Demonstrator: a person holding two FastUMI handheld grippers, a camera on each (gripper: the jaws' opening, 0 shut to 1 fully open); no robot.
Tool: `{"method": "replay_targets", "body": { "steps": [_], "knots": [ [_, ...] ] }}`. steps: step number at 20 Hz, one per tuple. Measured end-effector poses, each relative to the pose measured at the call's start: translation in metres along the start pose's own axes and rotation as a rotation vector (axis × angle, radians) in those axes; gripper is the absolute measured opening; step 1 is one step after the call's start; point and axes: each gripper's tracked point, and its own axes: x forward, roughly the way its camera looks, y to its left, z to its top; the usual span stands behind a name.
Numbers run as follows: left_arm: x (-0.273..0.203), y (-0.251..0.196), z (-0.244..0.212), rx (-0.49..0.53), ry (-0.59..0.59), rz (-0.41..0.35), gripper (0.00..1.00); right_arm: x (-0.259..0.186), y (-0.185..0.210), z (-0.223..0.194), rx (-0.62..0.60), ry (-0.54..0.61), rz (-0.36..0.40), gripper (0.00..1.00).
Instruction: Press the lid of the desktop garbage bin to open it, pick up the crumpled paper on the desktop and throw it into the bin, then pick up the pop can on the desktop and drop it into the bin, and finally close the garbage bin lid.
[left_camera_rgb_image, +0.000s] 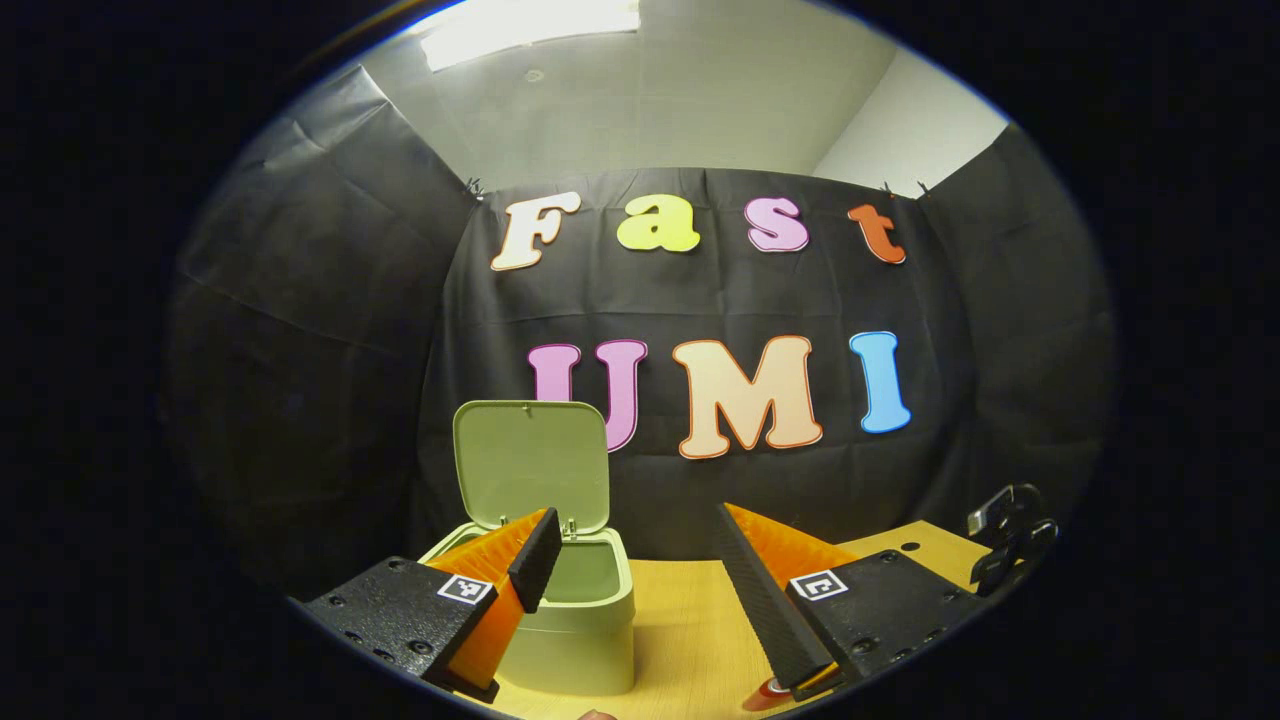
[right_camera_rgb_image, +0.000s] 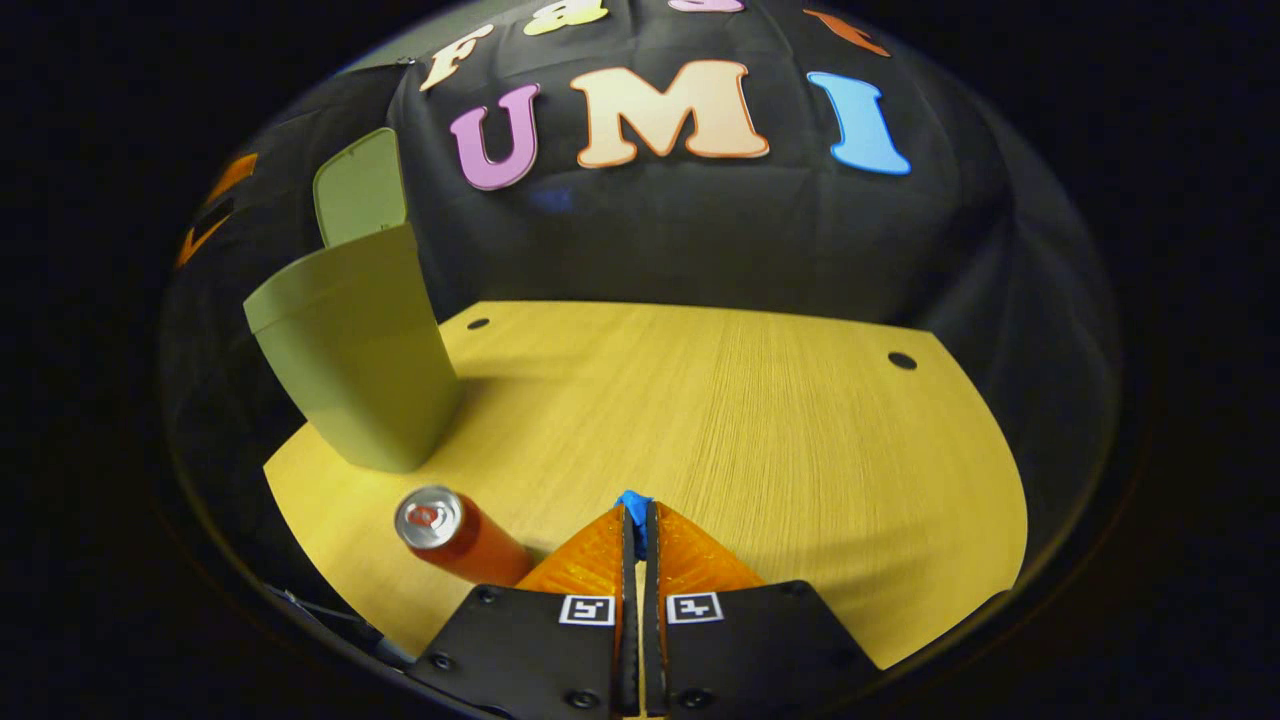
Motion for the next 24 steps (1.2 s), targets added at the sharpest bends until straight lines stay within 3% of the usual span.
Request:
{"method": "replay_targets", "body": {
  "steps": [7, 16, 24],
  "knots": [
    [-0.005, 0.023, -0.007, -0.009, 0.011, 0.037, 0.93, -0.009, 0.033, 0.081, -0.015, -0.158, 0.045, 0.04],
    [-0.018, 0.058, -0.018, 0.005, 0.041, 0.075, 0.93, -0.035, 0.123, 0.201, -0.034, -0.395, 0.177, 0.04],
    [-0.024, 0.097, -0.036, -0.017, 0.073, 0.098, 0.93, -0.027, 0.200, 0.240, -0.065, -0.459, 0.275, 0.04]
  ]
}}
